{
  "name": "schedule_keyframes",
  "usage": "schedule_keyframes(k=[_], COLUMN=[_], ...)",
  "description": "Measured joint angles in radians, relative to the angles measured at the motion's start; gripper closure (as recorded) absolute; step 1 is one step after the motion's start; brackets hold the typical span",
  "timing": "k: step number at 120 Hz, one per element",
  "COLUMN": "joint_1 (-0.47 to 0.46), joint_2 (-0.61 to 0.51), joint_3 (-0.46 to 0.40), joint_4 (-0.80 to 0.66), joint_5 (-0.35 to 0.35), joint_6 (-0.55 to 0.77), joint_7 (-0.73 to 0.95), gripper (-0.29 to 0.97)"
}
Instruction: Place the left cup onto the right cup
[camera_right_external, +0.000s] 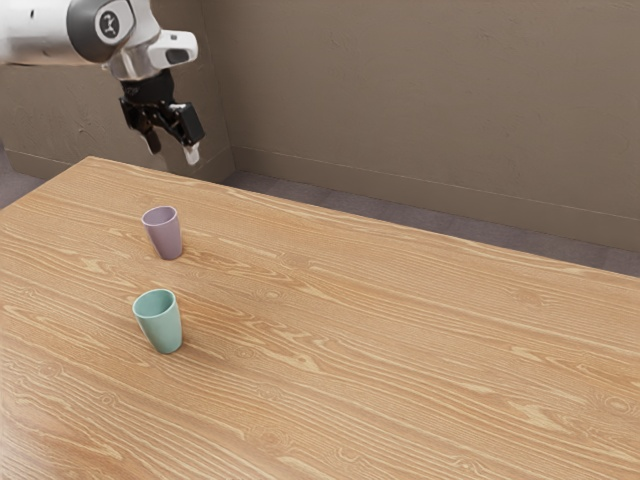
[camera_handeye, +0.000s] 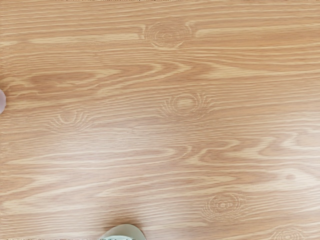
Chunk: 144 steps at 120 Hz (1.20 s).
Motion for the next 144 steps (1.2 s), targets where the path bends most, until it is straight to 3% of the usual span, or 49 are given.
schedule_keyframes(k=[29,53,108,144], joint_1=[0.001,0.006,0.117,0.144], joint_2=[0.072,0.225,0.454,0.511], joint_3=[0.051,0.086,0.092,0.096], joint_4=[0.057,0.234,0.457,0.48], joint_5=[-0.003,-0.011,-0.054,-0.063], joint_6=[-0.009,-0.067,-0.12,-0.093], joint_7=[0.005,0.009,0.022,0.031], gripper=[0.0,0.0,0.0,0.0])
